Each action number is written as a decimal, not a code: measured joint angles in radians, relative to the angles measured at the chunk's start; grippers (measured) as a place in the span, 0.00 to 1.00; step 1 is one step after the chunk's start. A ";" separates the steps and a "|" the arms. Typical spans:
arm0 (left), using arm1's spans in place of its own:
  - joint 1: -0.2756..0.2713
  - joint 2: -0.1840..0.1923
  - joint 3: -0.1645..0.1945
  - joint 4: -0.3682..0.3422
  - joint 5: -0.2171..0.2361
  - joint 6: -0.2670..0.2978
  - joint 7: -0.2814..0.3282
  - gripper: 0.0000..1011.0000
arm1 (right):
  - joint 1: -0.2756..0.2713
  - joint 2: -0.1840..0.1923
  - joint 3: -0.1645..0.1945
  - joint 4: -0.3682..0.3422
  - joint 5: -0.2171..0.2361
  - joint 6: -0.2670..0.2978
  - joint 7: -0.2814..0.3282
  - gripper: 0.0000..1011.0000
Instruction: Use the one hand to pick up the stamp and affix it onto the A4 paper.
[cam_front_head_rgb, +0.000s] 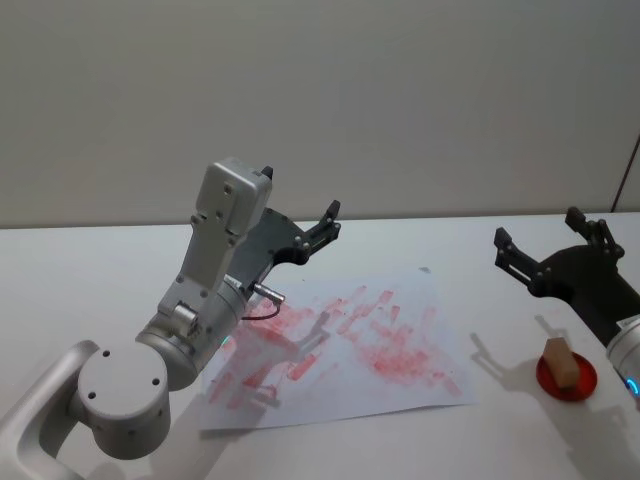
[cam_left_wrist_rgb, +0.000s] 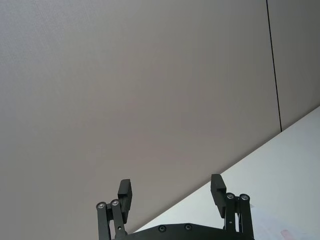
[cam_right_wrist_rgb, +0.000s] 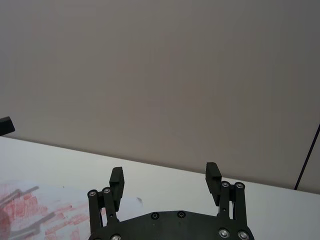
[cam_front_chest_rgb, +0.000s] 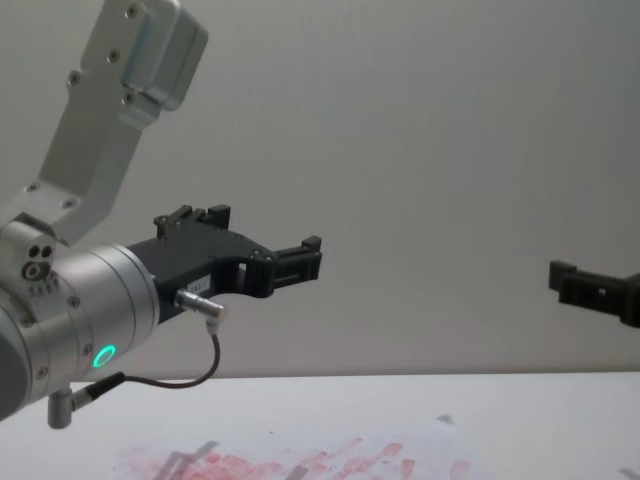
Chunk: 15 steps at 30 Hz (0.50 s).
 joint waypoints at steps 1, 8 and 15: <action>0.000 0.000 0.000 0.000 0.000 0.000 0.000 0.99 | 0.000 -0.001 -0.002 0.001 -0.002 -0.013 -0.001 0.99; 0.000 0.000 0.000 0.000 0.000 0.000 0.000 0.99 | 0.002 -0.004 -0.005 0.004 -0.005 -0.044 -0.003 0.99; 0.000 0.000 0.000 0.000 0.000 0.000 0.000 0.99 | 0.002 -0.004 -0.005 0.004 -0.005 -0.045 -0.003 0.99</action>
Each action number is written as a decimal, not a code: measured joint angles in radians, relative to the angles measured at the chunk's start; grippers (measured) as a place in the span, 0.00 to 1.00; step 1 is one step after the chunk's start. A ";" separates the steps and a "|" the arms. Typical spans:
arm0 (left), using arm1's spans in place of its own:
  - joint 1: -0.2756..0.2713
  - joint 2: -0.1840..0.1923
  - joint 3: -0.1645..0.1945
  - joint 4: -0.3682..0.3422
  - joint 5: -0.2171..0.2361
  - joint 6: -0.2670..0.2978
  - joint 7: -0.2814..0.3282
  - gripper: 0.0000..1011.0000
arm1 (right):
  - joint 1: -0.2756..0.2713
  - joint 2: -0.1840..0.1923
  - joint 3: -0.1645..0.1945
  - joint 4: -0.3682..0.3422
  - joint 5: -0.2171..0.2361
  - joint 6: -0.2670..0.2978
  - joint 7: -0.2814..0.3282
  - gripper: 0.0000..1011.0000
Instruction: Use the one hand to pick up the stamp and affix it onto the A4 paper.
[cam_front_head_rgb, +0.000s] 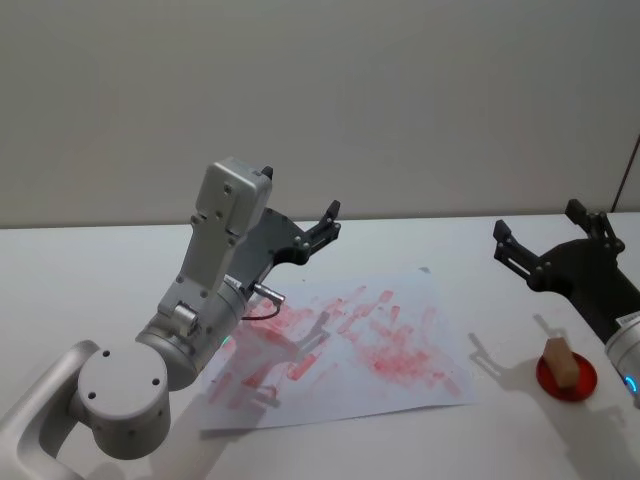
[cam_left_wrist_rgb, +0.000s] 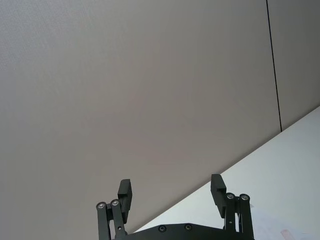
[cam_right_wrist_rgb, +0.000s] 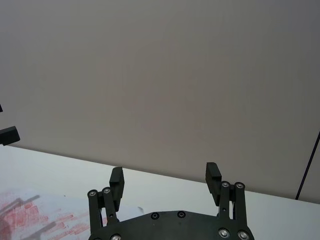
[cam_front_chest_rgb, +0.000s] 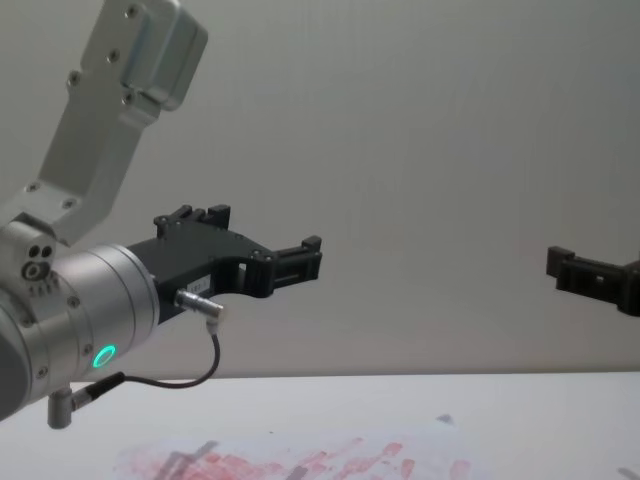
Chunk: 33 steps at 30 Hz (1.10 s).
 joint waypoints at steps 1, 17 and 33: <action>0.000 0.000 0.000 0.000 0.000 0.000 0.000 0.99 | 0.000 0.000 0.000 0.000 0.000 0.000 0.000 0.99; 0.000 0.000 0.000 0.000 0.000 0.000 0.000 0.99 | -0.001 0.000 0.001 0.000 0.000 0.000 0.001 0.99; 0.000 0.000 0.000 0.000 0.000 0.000 0.000 0.99 | -0.114 0.064 0.032 -0.087 0.055 0.033 -0.069 0.99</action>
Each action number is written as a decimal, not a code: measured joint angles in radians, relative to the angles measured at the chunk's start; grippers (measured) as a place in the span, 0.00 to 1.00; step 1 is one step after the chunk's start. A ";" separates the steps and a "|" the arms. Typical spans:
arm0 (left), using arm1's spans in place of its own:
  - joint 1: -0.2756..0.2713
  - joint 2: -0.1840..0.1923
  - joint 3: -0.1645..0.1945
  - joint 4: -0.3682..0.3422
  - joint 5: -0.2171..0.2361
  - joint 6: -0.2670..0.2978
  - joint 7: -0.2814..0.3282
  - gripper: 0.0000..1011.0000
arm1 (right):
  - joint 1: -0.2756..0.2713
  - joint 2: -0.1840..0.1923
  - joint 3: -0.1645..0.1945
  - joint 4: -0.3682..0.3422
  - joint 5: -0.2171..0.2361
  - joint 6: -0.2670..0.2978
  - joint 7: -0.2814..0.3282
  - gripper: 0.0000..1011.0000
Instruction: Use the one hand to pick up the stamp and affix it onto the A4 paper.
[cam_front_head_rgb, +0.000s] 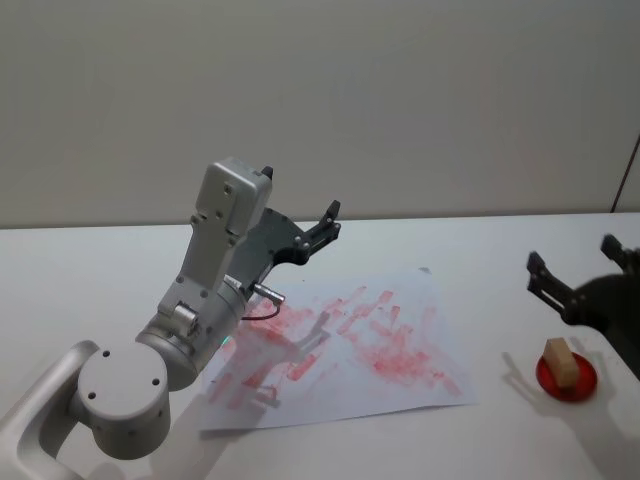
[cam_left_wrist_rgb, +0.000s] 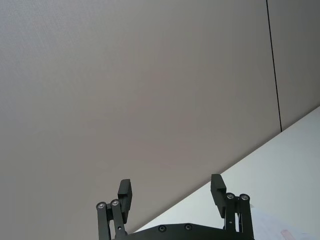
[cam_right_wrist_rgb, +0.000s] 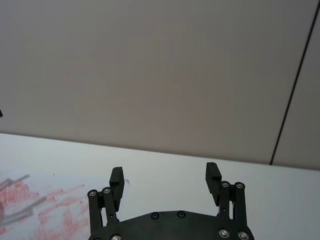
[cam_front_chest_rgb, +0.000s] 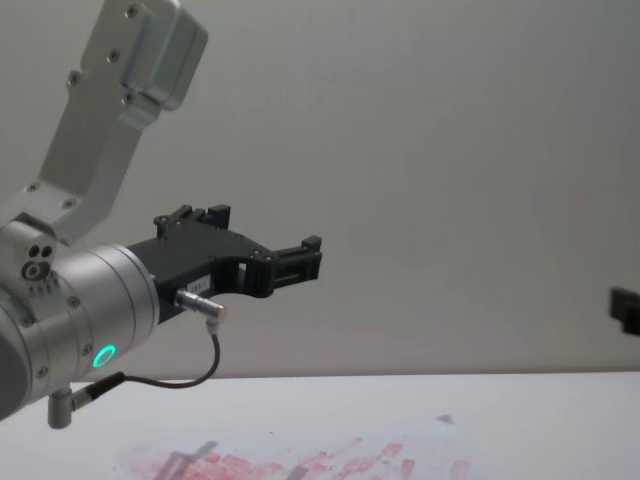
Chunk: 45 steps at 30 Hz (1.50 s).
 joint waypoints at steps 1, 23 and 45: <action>0.000 0.000 0.000 0.000 0.000 0.000 0.000 0.99 | -0.020 0.010 0.005 -0.014 0.010 0.007 -0.013 0.99; 0.000 0.000 0.000 0.000 0.000 0.000 0.000 0.99 | -0.146 0.060 0.029 -0.084 0.074 0.152 -0.072 0.99; 0.000 0.000 0.000 0.000 0.000 0.000 0.000 0.99 | -0.106 0.019 0.003 -0.031 -0.008 0.300 -0.063 0.99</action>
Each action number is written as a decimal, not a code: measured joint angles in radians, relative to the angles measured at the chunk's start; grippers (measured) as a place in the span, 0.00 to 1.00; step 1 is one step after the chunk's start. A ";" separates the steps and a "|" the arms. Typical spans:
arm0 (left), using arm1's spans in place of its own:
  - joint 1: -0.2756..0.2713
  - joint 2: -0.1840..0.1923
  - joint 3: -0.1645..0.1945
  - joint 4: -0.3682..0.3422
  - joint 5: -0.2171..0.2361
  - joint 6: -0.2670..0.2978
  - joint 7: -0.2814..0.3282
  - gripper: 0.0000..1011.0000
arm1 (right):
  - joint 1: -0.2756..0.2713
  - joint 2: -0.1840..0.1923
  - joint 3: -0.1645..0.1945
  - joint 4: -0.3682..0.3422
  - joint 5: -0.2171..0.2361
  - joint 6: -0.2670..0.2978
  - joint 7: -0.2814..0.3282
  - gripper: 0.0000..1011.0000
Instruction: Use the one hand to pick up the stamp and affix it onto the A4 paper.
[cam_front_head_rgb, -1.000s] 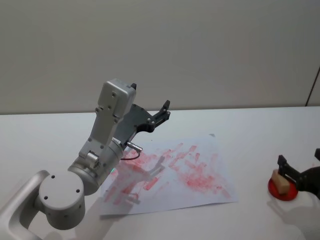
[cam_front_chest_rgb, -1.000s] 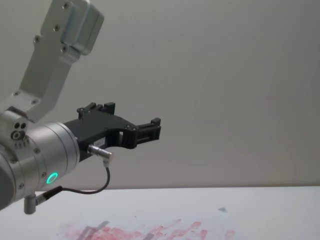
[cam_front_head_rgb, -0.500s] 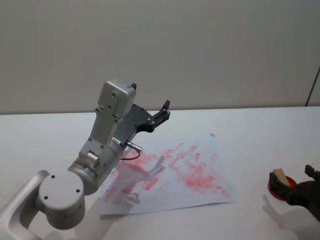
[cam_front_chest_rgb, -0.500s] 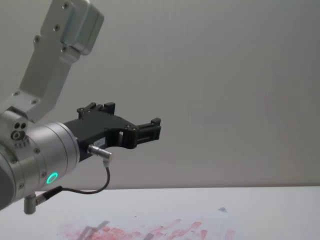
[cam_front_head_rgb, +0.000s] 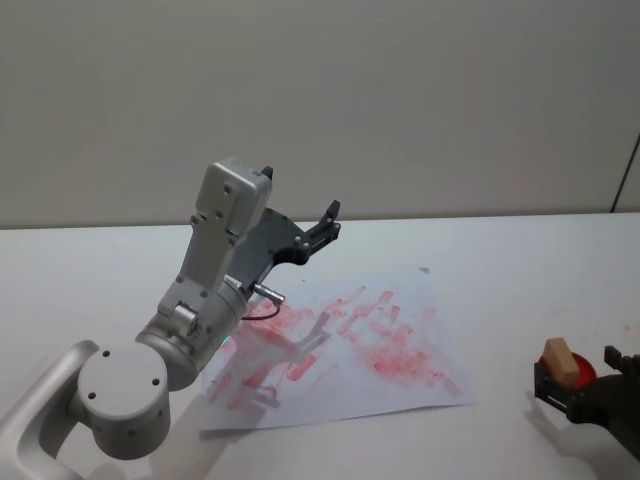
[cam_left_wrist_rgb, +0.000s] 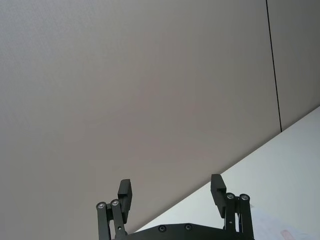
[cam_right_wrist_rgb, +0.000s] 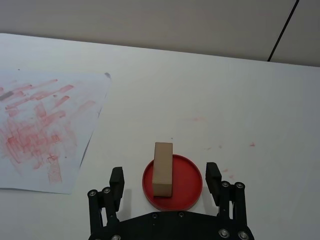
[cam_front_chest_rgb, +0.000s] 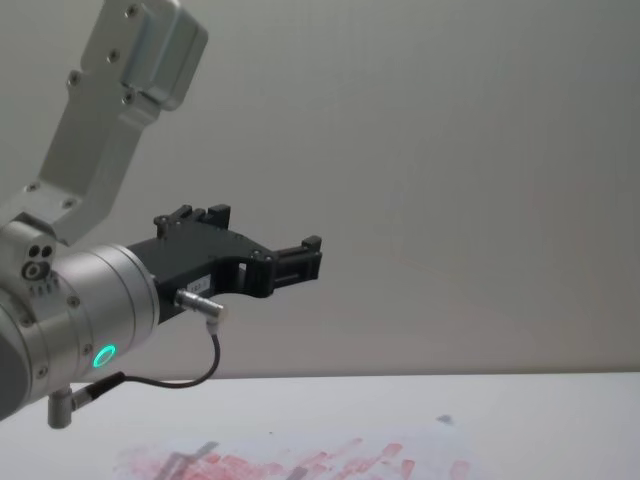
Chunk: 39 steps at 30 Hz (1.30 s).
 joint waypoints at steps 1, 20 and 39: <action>0.000 0.000 0.000 0.000 0.000 0.000 0.000 0.99 | 0.002 -0.002 0.000 0.002 -0.002 0.002 0.001 0.99; 0.000 0.000 0.000 0.000 0.000 0.000 0.000 0.99 | 0.034 -0.021 -0.006 0.038 -0.044 0.034 0.019 0.58; 0.000 0.000 0.000 0.000 0.000 0.000 0.000 0.99 | 0.041 -0.025 -0.008 0.045 -0.053 0.040 0.023 0.21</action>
